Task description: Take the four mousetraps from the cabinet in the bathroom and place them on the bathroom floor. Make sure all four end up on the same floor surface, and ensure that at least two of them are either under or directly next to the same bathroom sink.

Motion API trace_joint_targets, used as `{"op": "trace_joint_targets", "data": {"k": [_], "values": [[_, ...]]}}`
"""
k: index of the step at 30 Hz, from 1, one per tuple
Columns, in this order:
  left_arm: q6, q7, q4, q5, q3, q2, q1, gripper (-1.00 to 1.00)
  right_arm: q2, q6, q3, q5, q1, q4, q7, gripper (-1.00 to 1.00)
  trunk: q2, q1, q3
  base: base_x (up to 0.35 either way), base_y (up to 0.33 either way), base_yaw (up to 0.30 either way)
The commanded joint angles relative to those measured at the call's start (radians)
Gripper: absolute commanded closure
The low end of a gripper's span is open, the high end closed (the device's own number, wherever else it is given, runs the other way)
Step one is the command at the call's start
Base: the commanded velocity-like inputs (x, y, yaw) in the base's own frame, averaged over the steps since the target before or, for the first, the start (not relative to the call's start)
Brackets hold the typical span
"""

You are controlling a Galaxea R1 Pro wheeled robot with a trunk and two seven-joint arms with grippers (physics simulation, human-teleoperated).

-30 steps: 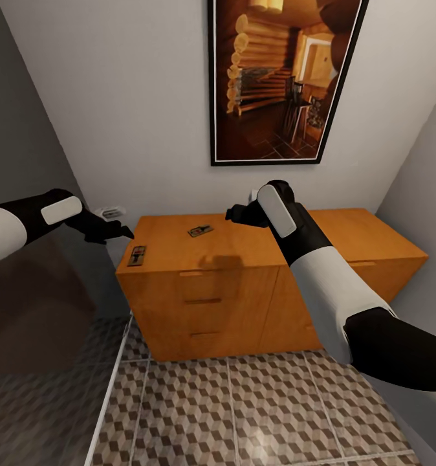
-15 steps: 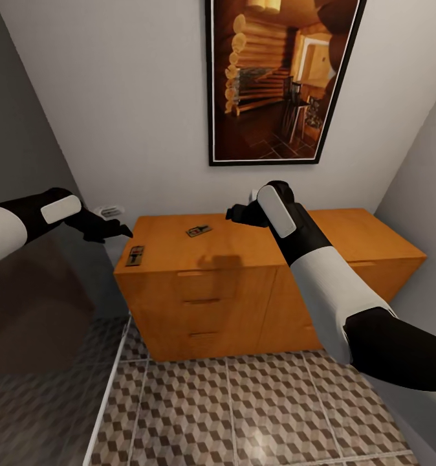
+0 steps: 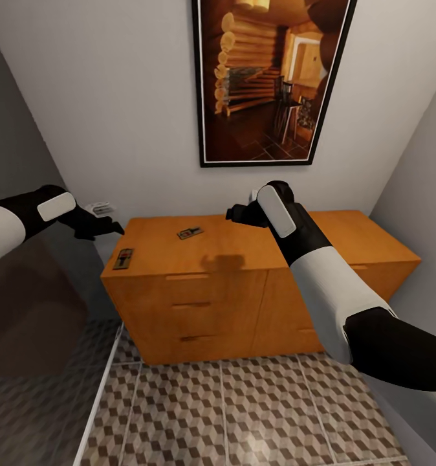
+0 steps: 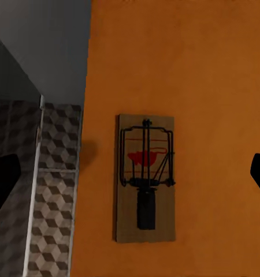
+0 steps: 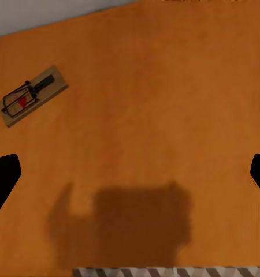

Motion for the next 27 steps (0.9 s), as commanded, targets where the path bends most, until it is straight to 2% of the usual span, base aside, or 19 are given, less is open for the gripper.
{"op": "trace_joint_targets", "data": {"k": [1, 17, 27], "values": [[0.0, 0.002, -0.002, 0.003, -0.007, -0.001, -0.002, -1.0, 0.0, 0.001, 0.002, -0.01, -0.001, 0.0, -0.01, -1.0, -0.001, 0.0, -0.001, 0.024, -0.042, 0.0], [0.0, 0.026, 0.0, 0.004, -0.006, -0.035, -0.002, -1.0, 0.0, 0.001, 0.0, -0.01, -0.001, 0.0, -0.01, -1.0, -0.001, 0.0, -0.001, 0.006, -0.01, 0.0], [0.0, 0.026, -0.001, 0.003, -0.006, -0.039, -0.001, -1.0, 0.0, 0.001, 0.0, -0.01, -0.001, 0.0, -0.01, -1.0, -0.001, 0.0, -0.001, 0.062, -0.062, 0.0]]}}
